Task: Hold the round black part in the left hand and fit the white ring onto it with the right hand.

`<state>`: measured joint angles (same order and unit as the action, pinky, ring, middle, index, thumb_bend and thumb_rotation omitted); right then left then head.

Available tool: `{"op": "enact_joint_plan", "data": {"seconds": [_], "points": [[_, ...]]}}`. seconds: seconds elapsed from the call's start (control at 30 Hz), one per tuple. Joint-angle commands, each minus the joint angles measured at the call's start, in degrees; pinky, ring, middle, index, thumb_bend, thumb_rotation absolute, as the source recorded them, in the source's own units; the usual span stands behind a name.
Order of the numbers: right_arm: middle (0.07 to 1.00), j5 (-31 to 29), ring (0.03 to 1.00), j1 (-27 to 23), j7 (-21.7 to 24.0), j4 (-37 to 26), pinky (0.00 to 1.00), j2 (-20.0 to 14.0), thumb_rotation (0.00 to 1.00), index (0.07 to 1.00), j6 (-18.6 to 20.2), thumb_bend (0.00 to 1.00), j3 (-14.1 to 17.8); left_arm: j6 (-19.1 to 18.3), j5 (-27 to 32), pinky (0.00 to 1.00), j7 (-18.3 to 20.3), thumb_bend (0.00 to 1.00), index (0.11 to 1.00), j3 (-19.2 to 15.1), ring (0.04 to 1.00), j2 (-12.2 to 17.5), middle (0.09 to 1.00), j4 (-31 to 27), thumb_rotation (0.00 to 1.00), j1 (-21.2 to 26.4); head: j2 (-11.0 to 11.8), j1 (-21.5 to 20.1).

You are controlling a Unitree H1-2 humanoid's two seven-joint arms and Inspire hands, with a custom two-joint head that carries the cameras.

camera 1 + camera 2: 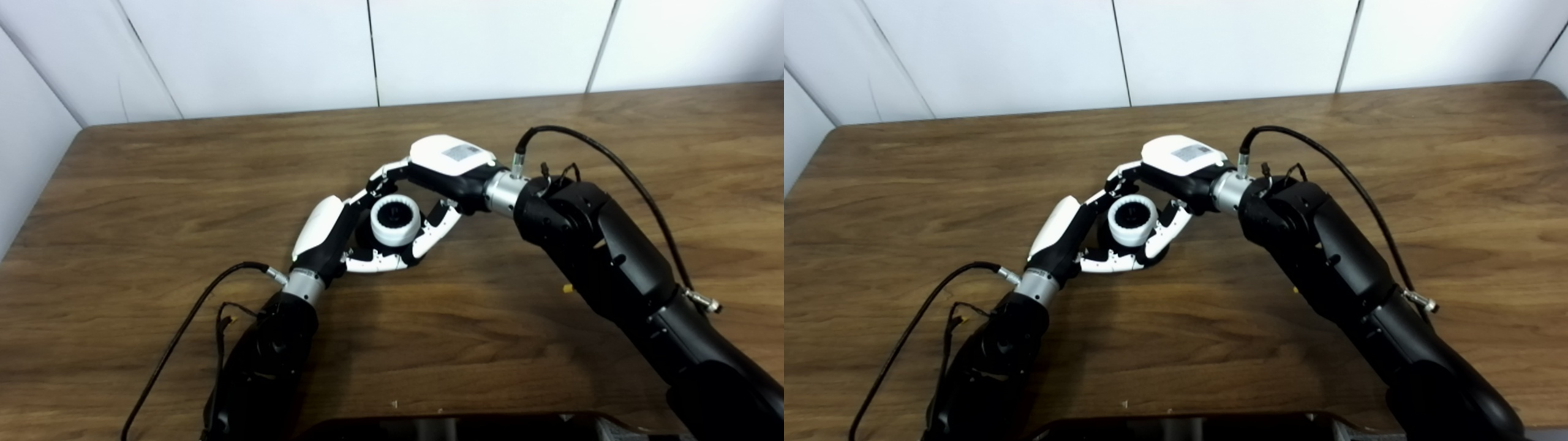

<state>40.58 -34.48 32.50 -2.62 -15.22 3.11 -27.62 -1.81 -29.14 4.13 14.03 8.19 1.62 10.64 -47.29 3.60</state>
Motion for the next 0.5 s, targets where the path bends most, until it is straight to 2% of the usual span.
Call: {"op": "enact_joint_plan", "data": {"seconds": [0.0,0.17,0.47], "points": [[0.841,-0.6,0.829,-1.9,-2.3,-0.8,0.77,0.2,0.38,0.808,-1.0,0.94,1.5,0.7,0.6,0.92,-0.8,1.0,0.851,-0.8,0.809,0.4,0.81,-0.3,0.35,1.1,-0.1,0.2],[0.84,-2.3,0.823,-1.7,-2.9,-0.6,0.79,0.6,0.39,0.814,-0.5,0.94,3.1,0.0,1.6,0.95,-0.4,1.0,0.85,-1.5,0.819,0.2,0.812,-0.6,0.34,1.1,-0.6,0.3],[0.827,-3.3,0.794,-1.2,-3.6,-0.5,0.72,0.8,0.42,0.811,0.2,0.96,5.2,1.4,2.4,0.87,-1.1,1.0,0.857,-2.5,0.825,0.2,0.818,-0.7,0.35,0.7,-0.7,0.4]]}}
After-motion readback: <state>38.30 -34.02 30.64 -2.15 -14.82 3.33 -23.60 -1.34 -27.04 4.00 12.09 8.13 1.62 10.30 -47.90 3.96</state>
